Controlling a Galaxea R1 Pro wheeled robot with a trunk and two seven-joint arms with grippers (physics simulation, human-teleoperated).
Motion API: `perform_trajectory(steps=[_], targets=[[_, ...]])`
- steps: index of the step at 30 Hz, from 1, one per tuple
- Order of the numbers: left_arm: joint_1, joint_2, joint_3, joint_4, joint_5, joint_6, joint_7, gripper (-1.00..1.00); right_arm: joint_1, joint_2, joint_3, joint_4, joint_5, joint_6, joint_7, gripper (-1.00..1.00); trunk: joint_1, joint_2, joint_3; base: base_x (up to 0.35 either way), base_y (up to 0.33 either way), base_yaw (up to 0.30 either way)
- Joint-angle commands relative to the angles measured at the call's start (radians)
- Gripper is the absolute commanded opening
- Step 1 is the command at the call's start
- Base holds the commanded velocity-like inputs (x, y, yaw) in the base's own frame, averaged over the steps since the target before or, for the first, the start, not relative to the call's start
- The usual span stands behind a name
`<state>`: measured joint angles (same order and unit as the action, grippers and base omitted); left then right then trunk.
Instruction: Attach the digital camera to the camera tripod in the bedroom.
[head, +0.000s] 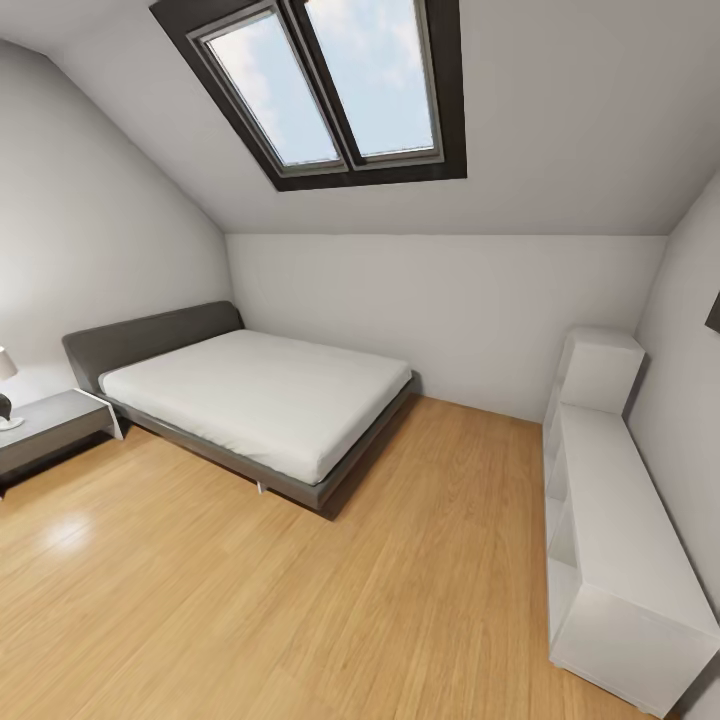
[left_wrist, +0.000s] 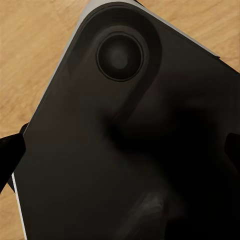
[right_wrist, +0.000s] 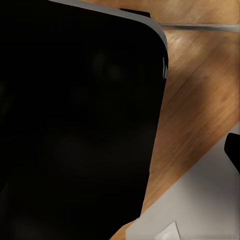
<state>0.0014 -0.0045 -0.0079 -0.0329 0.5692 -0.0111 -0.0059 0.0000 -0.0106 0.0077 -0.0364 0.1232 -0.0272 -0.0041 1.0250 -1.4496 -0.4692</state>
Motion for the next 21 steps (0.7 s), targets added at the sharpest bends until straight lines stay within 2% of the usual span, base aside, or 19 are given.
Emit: perform_trajectory(steps=[1, 21], targets=[[0.0, 0.0, -0.001, -0.001, 0.004, -0.001, 0.0, 1.0, 0.0, 0.0, 0.0, 0.0, 0.009, -0.002, 0.0, 1.0, 0.0, 0.0, -0.001, 0.0, 0.0, 0.0], [0.0, 0.0, -0.001, -0.001, 0.004, -0.001, -0.001, 1.0, 0.0, 0.0, 0.0, 0.0, 0.009, -0.002, 0.0, 1.0, 0.0, 0.0, -0.001, 0.0, 0.0, 0.0]])
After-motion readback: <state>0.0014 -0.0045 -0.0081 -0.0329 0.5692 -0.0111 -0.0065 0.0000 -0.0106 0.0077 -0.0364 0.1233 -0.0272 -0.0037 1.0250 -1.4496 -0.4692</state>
